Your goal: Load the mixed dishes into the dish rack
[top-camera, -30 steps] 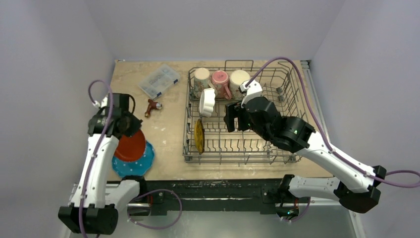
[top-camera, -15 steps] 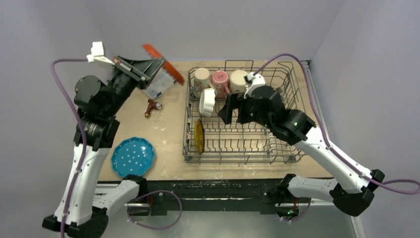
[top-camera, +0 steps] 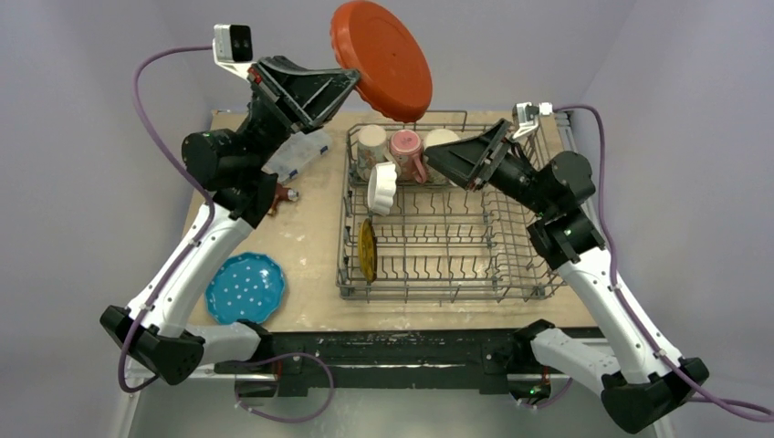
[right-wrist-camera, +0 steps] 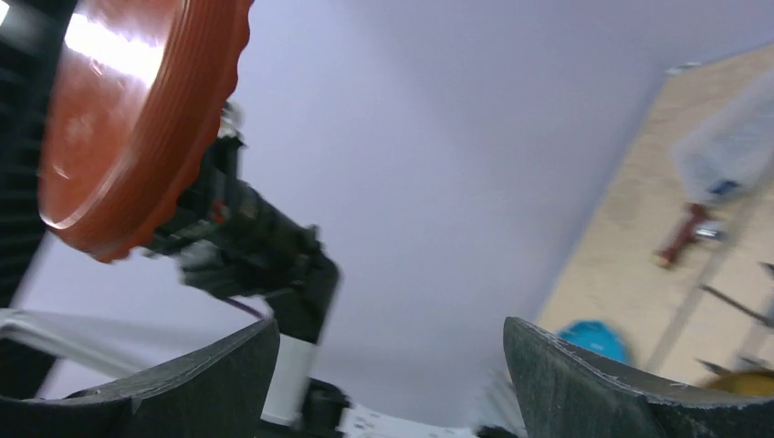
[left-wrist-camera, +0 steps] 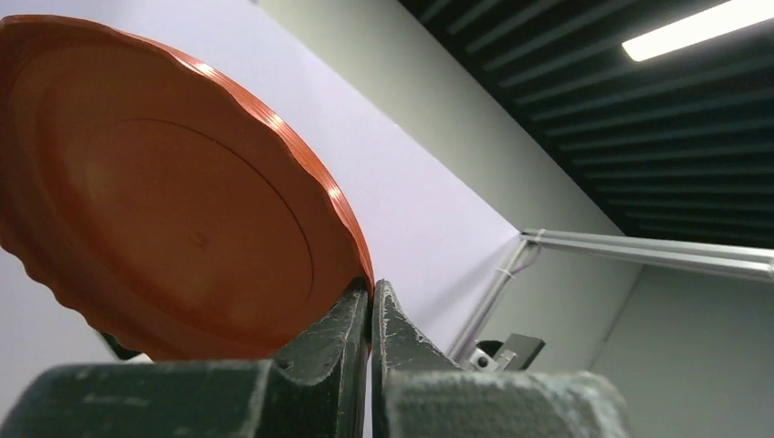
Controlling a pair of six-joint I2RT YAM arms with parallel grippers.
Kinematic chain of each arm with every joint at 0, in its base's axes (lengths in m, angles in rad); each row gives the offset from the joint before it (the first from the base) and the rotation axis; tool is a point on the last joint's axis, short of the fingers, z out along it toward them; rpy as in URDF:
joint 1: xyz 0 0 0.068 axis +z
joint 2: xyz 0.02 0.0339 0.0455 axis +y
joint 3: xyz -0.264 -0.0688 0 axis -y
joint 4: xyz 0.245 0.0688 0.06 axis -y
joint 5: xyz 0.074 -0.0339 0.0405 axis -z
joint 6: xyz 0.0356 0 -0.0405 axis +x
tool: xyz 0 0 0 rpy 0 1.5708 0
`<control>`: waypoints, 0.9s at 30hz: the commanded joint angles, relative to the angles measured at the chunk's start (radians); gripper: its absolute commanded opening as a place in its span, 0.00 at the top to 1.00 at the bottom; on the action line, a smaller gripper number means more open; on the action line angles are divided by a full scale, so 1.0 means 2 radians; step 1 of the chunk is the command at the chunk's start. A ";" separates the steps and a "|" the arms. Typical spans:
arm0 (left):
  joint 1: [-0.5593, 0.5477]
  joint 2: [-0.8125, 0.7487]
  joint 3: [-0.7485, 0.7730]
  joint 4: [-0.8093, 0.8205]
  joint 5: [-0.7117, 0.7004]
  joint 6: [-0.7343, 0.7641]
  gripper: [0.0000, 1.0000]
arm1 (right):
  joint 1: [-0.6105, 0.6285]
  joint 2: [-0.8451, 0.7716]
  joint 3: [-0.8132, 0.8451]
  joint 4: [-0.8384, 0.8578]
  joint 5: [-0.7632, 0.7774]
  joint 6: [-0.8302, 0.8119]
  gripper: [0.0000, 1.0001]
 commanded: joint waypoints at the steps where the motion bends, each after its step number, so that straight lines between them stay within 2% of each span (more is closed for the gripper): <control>1: -0.012 0.000 0.031 0.121 0.009 -0.028 1.00 | -0.004 0.006 -0.032 0.260 -0.023 0.200 0.06; 3: -0.016 0.002 0.024 0.137 0.001 -0.037 1.00 | -0.004 0.006 -0.038 0.309 0.002 0.221 0.05; 7: -0.030 0.008 0.010 0.171 -0.010 -0.052 1.00 | 0.001 0.015 -0.003 0.297 0.020 0.212 0.04; 11: -0.045 0.011 0.001 0.188 -0.012 -0.060 1.00 | 0.042 0.047 0.025 0.360 0.044 0.237 0.04; 15: -0.051 0.016 -0.013 0.215 -0.023 -0.082 1.00 | 0.095 0.072 0.086 0.330 0.061 0.190 0.04; 21: -0.056 0.010 -0.032 0.233 -0.020 -0.105 1.00 | 0.126 0.079 0.095 0.343 0.113 0.183 0.05; 24: -0.056 -0.002 -0.050 0.227 -0.011 -0.109 1.00 | 0.129 0.081 0.101 0.332 0.130 0.184 0.11; 27: -0.056 -0.015 -0.073 0.224 0.013 -0.110 1.00 | 0.134 0.074 0.092 0.339 0.156 0.199 0.29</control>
